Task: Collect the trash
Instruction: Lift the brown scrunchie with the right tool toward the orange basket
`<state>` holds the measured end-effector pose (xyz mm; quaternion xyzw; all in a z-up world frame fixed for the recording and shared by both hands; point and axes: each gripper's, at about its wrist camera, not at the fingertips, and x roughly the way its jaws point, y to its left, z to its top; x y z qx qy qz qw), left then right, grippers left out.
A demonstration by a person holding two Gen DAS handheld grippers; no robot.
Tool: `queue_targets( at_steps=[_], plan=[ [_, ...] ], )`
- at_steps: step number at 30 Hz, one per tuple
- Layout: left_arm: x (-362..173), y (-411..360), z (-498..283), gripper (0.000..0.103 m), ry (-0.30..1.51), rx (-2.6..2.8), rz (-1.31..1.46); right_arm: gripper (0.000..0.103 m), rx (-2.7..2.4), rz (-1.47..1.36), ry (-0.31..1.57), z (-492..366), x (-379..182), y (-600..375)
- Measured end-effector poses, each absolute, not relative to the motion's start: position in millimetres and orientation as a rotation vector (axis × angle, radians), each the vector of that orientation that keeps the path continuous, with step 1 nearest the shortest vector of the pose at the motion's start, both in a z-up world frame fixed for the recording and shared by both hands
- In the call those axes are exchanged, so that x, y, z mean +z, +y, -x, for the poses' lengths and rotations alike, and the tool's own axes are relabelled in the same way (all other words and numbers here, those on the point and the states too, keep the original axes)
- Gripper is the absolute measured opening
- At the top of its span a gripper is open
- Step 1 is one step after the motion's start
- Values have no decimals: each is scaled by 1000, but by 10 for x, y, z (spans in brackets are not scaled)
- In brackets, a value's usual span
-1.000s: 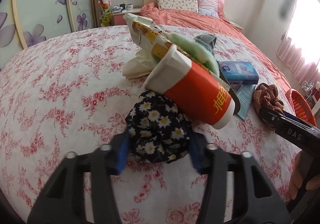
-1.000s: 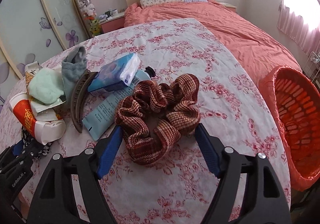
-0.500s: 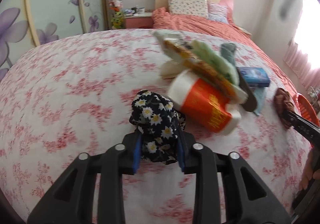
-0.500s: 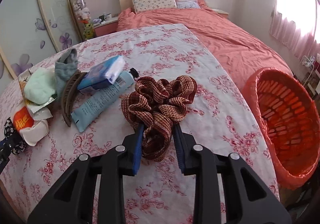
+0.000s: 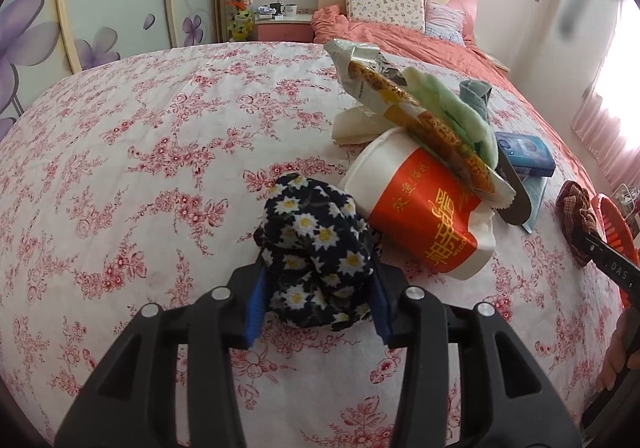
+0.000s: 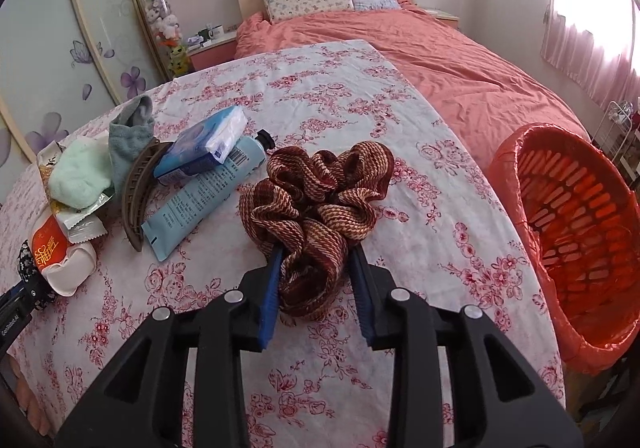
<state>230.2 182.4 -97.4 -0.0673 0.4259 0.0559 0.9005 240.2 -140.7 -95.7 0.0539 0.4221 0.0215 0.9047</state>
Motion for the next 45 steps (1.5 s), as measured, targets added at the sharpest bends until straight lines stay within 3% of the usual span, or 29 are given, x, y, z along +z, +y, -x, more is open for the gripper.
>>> queue_targets(
  at_steps=[20, 23, 27, 45],
  plan=[
    [-972, 1874, -2286, 43, 876, 106, 176, 34, 56, -131, 871, -2401, -971, -1423],
    [-962, 1913, -2265, 35, 867, 99, 197, 33, 51, -106, 870, -2398, -962, -1395],
    [-920, 1981, -2192, 25, 867, 82, 223, 23, 78, -62, 861, -2343, -926, -1336],
    [-227, 1753, -1724, 25, 730, 51, 171, 21, 126, -148, 730, -1857, -364, -1555]
  ],
)
